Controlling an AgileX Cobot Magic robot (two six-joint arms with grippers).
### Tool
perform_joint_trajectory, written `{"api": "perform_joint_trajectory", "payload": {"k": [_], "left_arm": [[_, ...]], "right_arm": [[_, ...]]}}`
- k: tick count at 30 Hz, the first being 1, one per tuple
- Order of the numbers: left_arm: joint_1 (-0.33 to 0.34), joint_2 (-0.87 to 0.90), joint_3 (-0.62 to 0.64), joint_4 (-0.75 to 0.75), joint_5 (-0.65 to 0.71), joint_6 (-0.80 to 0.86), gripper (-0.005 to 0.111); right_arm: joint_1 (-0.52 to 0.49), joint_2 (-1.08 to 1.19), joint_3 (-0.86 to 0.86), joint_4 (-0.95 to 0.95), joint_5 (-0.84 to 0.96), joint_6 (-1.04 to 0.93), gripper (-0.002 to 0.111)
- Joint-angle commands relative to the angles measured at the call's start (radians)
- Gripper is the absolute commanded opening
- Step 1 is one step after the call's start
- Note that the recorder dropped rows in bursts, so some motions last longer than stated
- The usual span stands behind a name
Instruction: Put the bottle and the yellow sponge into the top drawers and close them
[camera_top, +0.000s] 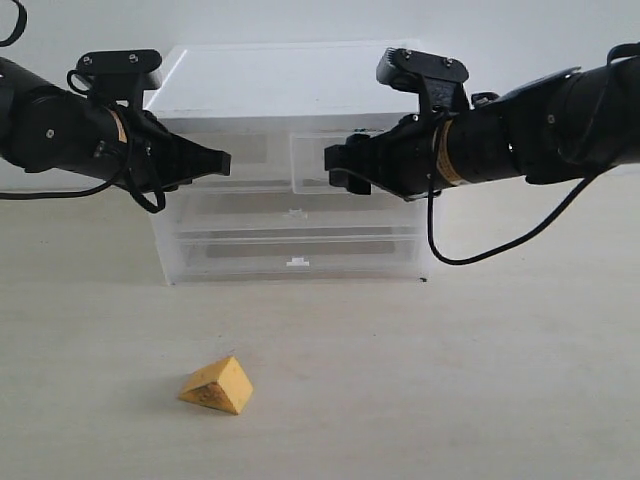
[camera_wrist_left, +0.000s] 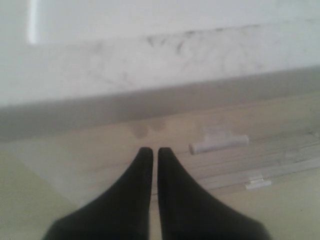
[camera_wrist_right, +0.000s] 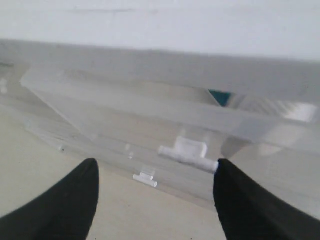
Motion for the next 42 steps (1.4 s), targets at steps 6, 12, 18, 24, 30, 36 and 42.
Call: {"api": "perform_joint_trajectory", "payload": {"k": [6,12,18,24,30,36,42], "left_arm": [[0.003,-0.003,-0.007,0.004,-0.004,0.007,0.004],[0.003,-0.003,-0.007,0.004,-0.004,0.007,0.004],[0.003,-0.003,-0.007,0.004,0.012,0.007,0.004],[0.003,-0.003,-0.007,0.004,0.018,0.007,0.004],[0.003,-0.003,-0.007,0.004,0.020,0.007,0.004],[0.003,-0.003,-0.007,0.004,0.020,0.007,0.004],[0.003,-0.003,-0.007,0.004,0.022,0.015,0.004]], "right_arm": [[-0.001,0.030,-0.095,0.008,0.021,-0.001,0.061],[-0.001,0.037,-0.102,0.006,-0.054,0.002,0.061],[-0.001,0.037,-0.086,-0.027,-0.111,0.061,0.061],[-0.001,0.037,-0.034,-0.027,-0.118,0.059,0.061],[-0.001,0.037,0.016,-0.027,-0.090,0.043,0.061],[-0.001,0.035,0.015,-0.027,-0.211,0.054,0.061],[-0.001,0.035,0.015,-0.027,-0.329,0.052,0.036]]}}
